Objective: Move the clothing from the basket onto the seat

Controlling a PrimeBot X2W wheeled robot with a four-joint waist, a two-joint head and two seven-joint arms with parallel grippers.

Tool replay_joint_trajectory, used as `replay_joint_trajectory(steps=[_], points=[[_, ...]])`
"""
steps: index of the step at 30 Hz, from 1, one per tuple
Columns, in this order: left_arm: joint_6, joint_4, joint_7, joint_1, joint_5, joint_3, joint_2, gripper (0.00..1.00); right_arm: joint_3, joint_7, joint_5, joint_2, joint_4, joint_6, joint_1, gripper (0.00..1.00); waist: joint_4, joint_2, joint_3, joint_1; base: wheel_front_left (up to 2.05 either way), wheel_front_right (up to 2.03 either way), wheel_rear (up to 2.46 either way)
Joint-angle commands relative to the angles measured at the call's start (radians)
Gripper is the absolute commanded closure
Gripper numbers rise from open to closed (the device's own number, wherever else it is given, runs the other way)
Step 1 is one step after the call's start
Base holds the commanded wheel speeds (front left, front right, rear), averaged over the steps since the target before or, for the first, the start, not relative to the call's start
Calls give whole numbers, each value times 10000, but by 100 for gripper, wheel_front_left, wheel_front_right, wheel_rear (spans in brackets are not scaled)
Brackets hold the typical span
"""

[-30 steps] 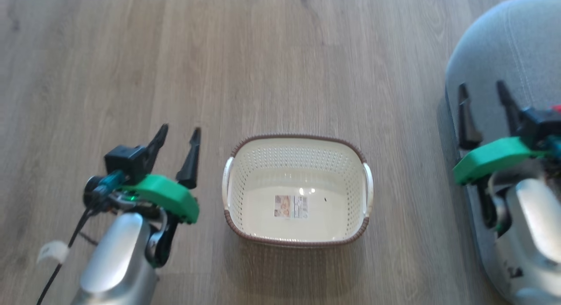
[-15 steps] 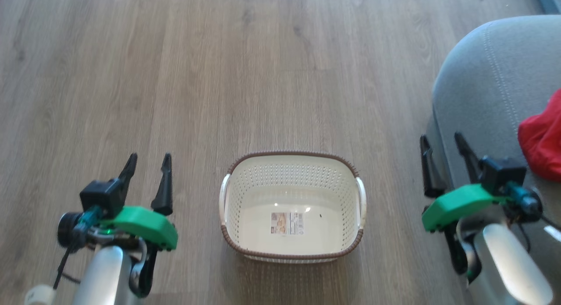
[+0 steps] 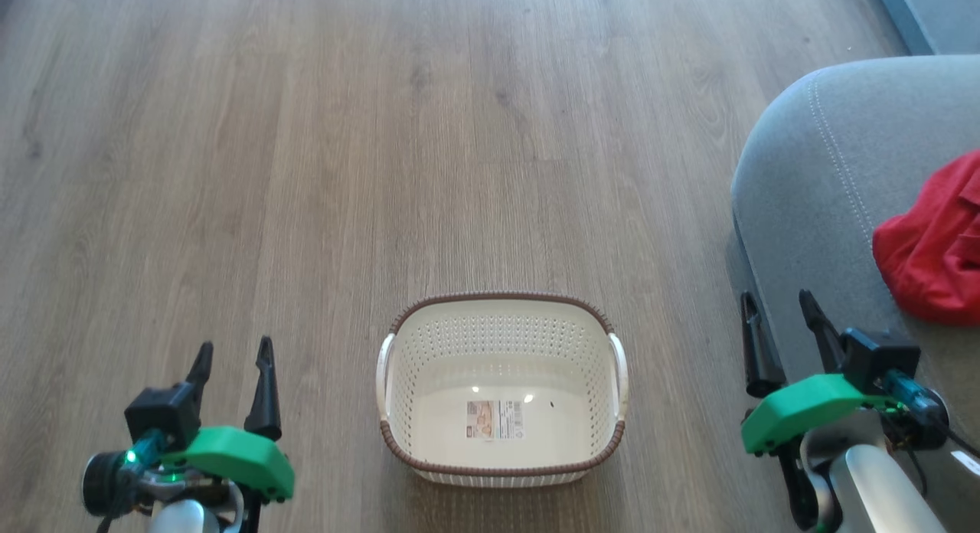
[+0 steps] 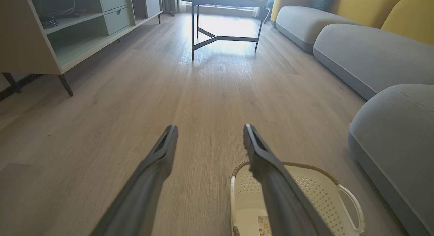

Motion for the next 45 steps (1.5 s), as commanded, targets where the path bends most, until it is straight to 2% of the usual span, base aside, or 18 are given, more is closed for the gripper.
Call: replay_joint_trajectory(steps=[1, 12, 35, 36, 40, 45], points=[[-21, -345, -80, -216, 137, 434, 15, 0, 92, -122, -97, 84, -354, 69, -91, 0, 20, -1, -54, 1, 0, 0, 0], [-42, -230, -80, -57, 508, 611, -100, 0, -70, -122, -160, 321, -284, 69, 166, 0, 96, -1, -178, 1, 0, 0, 0], [-294, -31, -80, -70, 160, 880, -159, 0, -25, -122, -116, 350, -116, 69, 128, 0, 110, -1, -173, 1, 0, 0, 0], [-265, 251, 1, 292, 184, 537, -190, 100, -217, 0, -94, 311, 151, 0, 353, 100, 110, -1, -172, 1, 0, 0, 0], [-264, 814, 59, 459, 120, 529, -211, 100, -161, 39, -39, 314, 695, 0, 531, 100, 110, -1, -171, 1, 0, 0, 0], [-278, 793, 258, 366, -435, 616, -209, 100, -248, 184, 473, 332, 638, 3, 517, 100, 111, -1, -171, 1, 0, 0, 0]])
